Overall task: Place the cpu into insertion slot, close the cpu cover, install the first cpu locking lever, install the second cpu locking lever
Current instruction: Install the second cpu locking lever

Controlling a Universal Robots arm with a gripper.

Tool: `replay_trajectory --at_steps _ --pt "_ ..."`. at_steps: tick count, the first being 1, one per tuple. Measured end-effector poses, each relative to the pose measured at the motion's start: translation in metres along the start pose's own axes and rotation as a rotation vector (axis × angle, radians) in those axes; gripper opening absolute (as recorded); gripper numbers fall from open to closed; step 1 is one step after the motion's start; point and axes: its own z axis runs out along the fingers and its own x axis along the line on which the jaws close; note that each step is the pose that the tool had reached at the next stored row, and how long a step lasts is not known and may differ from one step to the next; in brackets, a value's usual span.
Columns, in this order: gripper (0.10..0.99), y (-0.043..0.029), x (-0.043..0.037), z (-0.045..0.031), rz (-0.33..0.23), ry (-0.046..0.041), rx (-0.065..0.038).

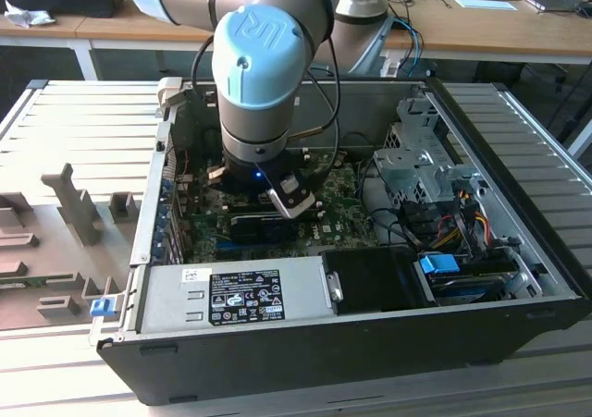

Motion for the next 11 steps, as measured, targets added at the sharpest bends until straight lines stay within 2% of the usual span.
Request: replay_trajectory --at_steps 3,6,9,11 --pt "0.106 -0.0008 0.0011 0.0026 0.0 -0.001 -0.009" --pt "0.106 -0.0013 0.0026 0.0044 0.0 -0.0008 -0.01" --pt "0.106 0.0006 0.0028 -0.0007 0.0 -0.0011 -0.011" --pt "0.106 0.0035 0.0028 -0.0085 0.0 -0.0011 -0.011"
